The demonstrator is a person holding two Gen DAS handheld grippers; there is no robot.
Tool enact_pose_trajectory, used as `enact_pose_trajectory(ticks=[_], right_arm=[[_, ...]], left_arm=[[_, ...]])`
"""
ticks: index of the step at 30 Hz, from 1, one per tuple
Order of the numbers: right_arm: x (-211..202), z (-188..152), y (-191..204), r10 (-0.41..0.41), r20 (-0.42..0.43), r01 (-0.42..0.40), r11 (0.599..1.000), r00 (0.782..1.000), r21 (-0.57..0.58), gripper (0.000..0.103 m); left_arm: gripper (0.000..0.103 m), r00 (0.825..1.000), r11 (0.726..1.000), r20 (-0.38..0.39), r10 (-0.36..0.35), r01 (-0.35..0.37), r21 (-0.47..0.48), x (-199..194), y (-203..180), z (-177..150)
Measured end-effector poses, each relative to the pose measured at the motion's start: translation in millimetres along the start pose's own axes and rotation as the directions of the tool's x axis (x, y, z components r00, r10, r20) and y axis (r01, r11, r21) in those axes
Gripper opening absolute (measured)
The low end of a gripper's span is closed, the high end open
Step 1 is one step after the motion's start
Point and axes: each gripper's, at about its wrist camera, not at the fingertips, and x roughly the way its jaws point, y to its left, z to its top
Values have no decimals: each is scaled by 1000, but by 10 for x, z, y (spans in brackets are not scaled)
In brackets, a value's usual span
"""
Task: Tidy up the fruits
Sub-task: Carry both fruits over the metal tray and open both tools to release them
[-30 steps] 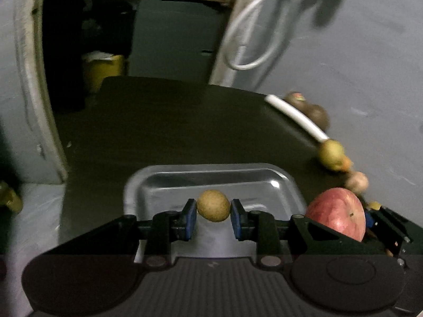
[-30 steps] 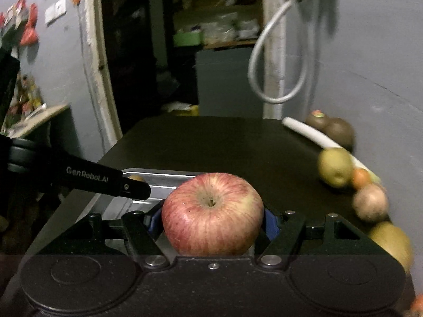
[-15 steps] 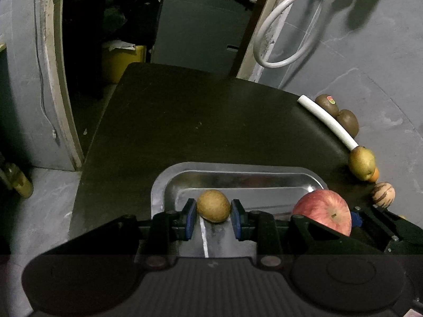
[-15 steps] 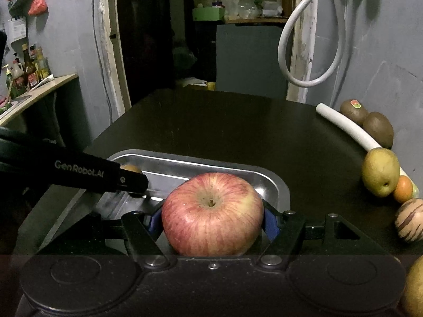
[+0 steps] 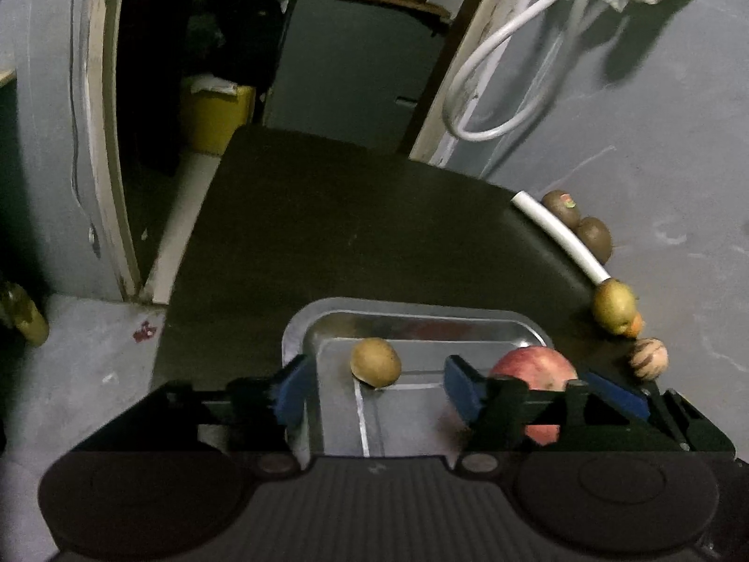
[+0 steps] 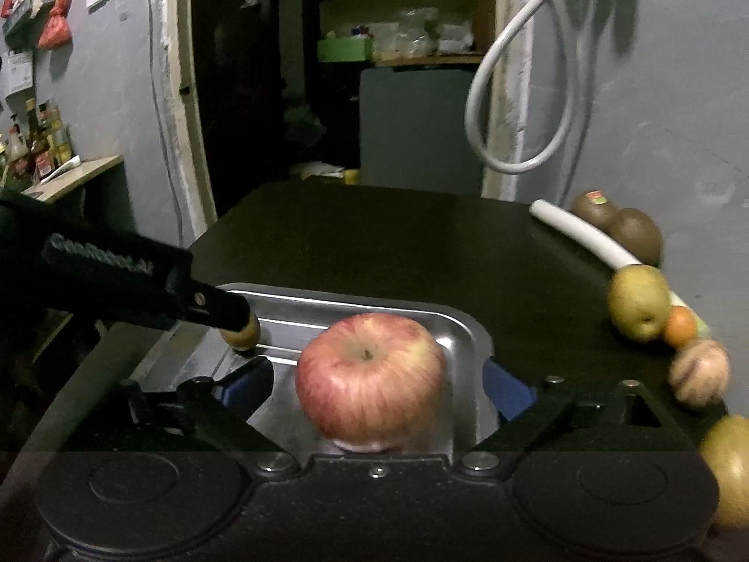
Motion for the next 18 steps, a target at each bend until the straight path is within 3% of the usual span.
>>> enact_pose_trajectory(ticks=[2,8,18], right_arm=[[-163,-24,13,-25,20,25,1000,999,19,100],[-663,-124,52,-93,60,90,994,994,60,102],[-1526,-591,171,-210,78,196,967,975,160,102]], left_arm=[[83,1000,1000,16,-7,7,17,-129,-15,-25],[99,999,996,47,-16,12,84,-513,-89,-147],[102,999,984,14,-52,48,174,-993,-129,-560]])
